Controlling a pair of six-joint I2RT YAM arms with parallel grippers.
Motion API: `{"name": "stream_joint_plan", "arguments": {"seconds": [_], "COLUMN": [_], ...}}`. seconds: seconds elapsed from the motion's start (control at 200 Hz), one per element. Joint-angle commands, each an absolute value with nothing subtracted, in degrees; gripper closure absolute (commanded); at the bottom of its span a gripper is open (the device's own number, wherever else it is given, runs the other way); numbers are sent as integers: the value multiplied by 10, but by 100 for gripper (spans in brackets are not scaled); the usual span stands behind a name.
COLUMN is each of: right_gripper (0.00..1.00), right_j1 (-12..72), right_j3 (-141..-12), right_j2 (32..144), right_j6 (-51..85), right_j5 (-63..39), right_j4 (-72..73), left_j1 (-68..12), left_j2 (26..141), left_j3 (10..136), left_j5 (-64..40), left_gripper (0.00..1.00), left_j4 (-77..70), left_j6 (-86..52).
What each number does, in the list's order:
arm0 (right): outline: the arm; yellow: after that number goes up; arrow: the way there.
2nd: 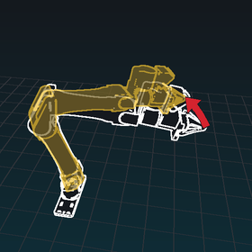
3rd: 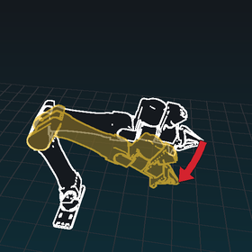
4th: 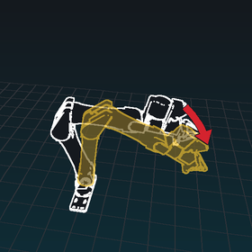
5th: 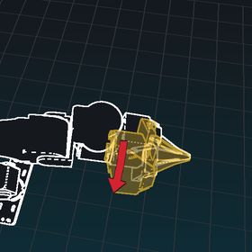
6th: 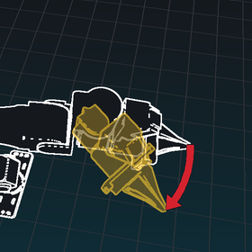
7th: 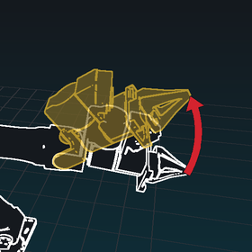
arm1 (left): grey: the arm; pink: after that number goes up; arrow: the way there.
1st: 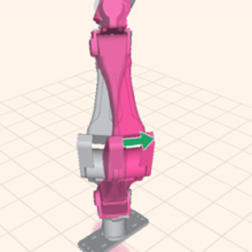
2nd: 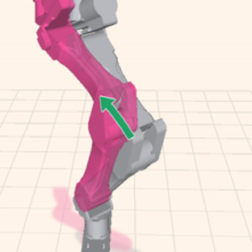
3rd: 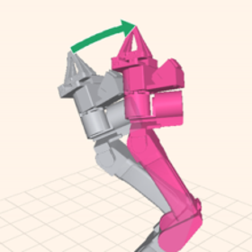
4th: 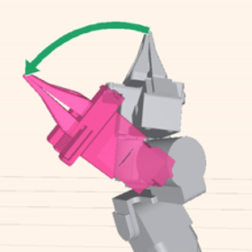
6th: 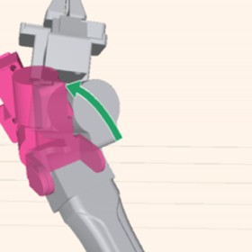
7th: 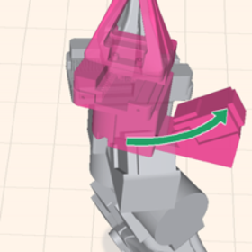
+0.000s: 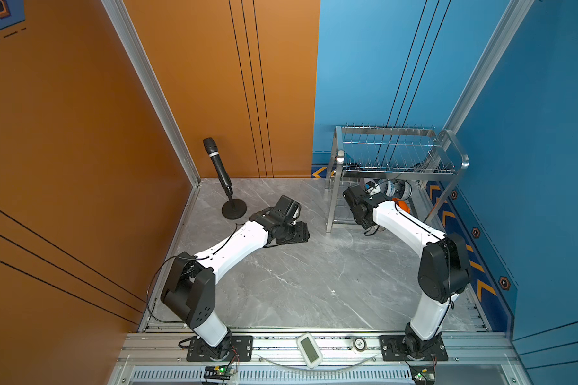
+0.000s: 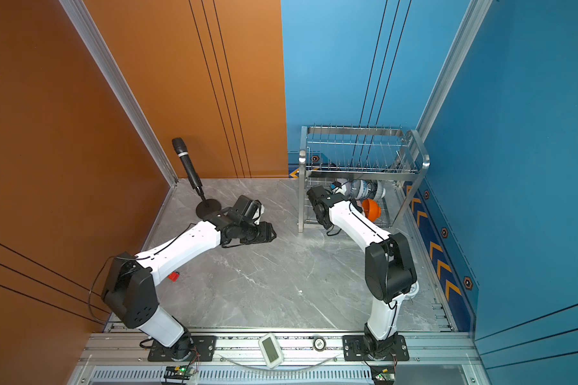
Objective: Load bowls into a dish rack
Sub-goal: Place the bowl in the dish rack.
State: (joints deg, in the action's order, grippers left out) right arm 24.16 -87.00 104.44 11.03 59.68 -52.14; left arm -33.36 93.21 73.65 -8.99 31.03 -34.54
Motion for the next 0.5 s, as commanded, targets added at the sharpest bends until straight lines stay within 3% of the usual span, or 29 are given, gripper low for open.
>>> {"name": "stream_joint_plan", "arguments": {"seconds": [0.0, 0.496], "right_gripper": [100, 100], "right_j1": [236, 220], "right_j3": [-897, -922], "right_j2": [1049, 1080], "right_j6": [106, 107], "right_j5": [594, 559], "right_j4": [-501, -488], "left_j1": [-331, -332], "left_j2": [944, 955], "left_j3": [756, 765], "left_j5": [-79, -72], "left_gripper": [35, 35], "left_j4": [315, 316], "left_j6": [-352, -358]}}
